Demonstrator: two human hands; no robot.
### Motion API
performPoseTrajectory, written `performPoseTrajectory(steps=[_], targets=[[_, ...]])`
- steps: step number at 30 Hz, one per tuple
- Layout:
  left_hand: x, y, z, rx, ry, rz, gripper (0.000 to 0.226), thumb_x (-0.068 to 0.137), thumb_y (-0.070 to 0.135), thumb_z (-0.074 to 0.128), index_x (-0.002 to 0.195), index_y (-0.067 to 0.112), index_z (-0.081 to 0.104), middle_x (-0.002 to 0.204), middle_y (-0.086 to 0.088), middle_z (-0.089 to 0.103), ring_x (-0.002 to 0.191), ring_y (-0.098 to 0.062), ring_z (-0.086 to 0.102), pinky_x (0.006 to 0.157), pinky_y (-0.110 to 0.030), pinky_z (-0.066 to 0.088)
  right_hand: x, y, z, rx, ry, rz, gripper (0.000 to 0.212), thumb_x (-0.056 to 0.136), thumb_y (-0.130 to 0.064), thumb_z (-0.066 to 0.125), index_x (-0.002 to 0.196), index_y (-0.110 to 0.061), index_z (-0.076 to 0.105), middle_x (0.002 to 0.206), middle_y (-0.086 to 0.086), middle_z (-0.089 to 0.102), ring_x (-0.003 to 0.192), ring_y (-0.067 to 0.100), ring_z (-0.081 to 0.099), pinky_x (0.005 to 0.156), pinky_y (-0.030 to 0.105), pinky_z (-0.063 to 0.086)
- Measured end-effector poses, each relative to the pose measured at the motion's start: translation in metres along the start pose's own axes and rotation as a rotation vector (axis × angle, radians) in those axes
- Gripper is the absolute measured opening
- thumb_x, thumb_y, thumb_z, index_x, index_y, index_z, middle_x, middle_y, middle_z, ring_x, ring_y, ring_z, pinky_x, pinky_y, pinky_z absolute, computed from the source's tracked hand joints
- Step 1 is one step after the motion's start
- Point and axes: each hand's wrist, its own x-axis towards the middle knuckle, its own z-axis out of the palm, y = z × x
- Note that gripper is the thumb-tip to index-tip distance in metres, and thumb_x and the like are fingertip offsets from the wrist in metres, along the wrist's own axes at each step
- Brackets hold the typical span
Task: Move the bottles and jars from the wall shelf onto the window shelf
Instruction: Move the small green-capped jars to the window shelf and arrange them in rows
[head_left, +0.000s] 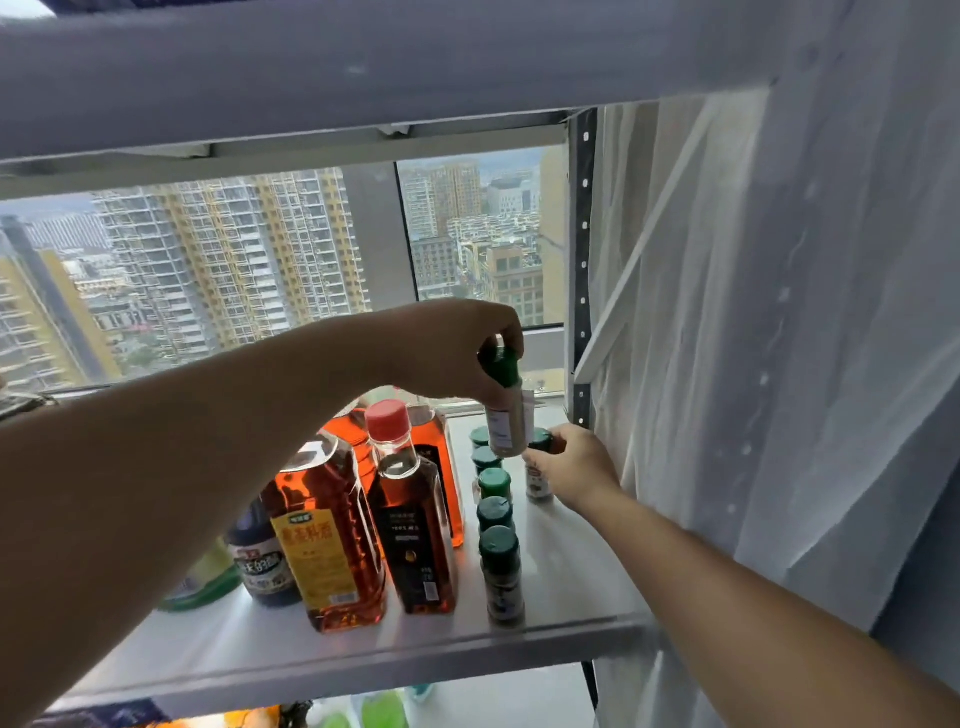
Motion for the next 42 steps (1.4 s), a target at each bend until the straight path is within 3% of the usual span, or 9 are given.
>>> performPoseTrajectory(steps=[7,12,21,25,26,28,32,36,42], targets=[[0.006,-0.011,-0.008,0.035,-0.014,0.022,0.042,0.085,0.040,0.081,0.120,0.031,0.060,0.105,0.013,0.067,0.086,-0.002,0.063,0.076,-0.026,0.052,0.012,-0.005,0.012,-0.063,-0.025,-0.015,0.016,0.089,-0.028,0.077,0.098,-0.018,0.070,0.089,-0.003,0.069,0.086,0.021,0.065,0.070,0.029,0.044],[0.008,-0.015,-0.008,0.055,-0.025,0.029,0.043,0.086,0.038,0.081,0.122,0.030,0.059,0.106,0.010,0.066,0.074,0.001,0.057,0.058,-0.020,0.039,0.013,-0.010,0.013,-0.071,-0.027,-0.012,0.018,0.089,-0.025,0.077,0.103,-0.016,0.069,0.096,0.000,0.071,0.088,0.022,0.064,0.072,0.027,0.043],[0.030,-0.005,0.000,0.060,-0.072,0.053,0.042,0.085,0.040,0.082,0.119,0.029,0.061,0.104,0.012,0.070,0.082,-0.001,0.062,0.064,-0.023,0.040,0.004,-0.013,0.009,-0.077,-0.063,0.039,0.039,0.092,-0.029,0.072,0.119,-0.005,0.060,0.109,0.010,0.068,0.099,0.028,0.064,0.086,0.040,0.054],[0.043,-0.001,0.008,0.073,-0.097,0.052,0.041,0.086,0.039,0.081,0.120,0.027,0.061,0.104,0.012,0.070,0.084,-0.001,0.061,0.065,-0.022,0.041,-0.008,-0.012,-0.001,-0.019,0.008,0.084,0.006,0.096,-0.010,0.049,0.099,-0.015,0.049,0.084,-0.004,0.044,0.085,0.022,0.045,0.067,0.030,0.038],[0.047,0.000,0.010,0.083,-0.099,0.053,0.041,0.086,0.039,0.080,0.120,0.026,0.061,0.106,0.011,0.070,0.086,-0.002,0.062,0.067,-0.021,0.042,-0.012,-0.012,-0.004,0.049,0.048,0.083,0.017,0.093,-0.001,0.042,0.095,-0.017,0.048,0.083,-0.003,0.040,0.082,0.019,0.040,0.066,0.029,0.034],[0.054,0.000,0.017,0.112,-0.104,0.056,0.042,0.087,0.038,0.080,0.121,0.024,0.062,0.110,0.009,0.069,0.086,-0.005,0.061,0.068,-0.020,0.042,-0.029,-0.014,-0.013,0.209,0.090,0.096,0.032,0.088,0.010,0.035,0.095,-0.016,0.053,0.090,0.003,0.044,0.085,0.017,0.044,0.074,0.026,0.036],[0.066,0.001,0.039,0.172,-0.126,0.052,0.041,0.087,0.035,0.080,0.123,0.022,0.064,0.109,0.006,0.067,0.090,-0.013,0.059,0.069,-0.026,0.042,-0.064,-0.015,-0.023,0.361,0.113,0.129,0.052,0.096,0.012,0.036,0.142,-0.004,0.055,0.138,0.007,0.060,0.134,0.019,0.053,0.106,0.024,0.038],[0.075,-0.002,0.062,0.218,-0.163,0.019,0.039,0.087,0.029,0.079,0.122,0.016,0.068,0.116,0.000,0.068,0.095,-0.017,0.058,0.080,-0.029,0.046,-0.089,-0.009,-0.034,0.447,0.140,0.138,0.047,0.099,0.011,0.040,0.135,-0.011,0.060,0.130,-0.001,0.062,0.129,0.014,0.055,0.105,0.023,0.043],[0.079,0.001,0.084,0.314,-0.214,-0.029,0.037,0.085,0.037,0.081,0.113,0.015,0.074,0.092,0.003,0.064,0.085,-0.018,0.057,0.058,-0.025,0.035,-0.109,-0.001,-0.050,0.434,0.052,0.104,0.037,0.105,0.001,0.044,0.132,-0.019,0.061,0.130,-0.005,0.064,0.125,0.011,0.056,0.103,0.022,0.040]])
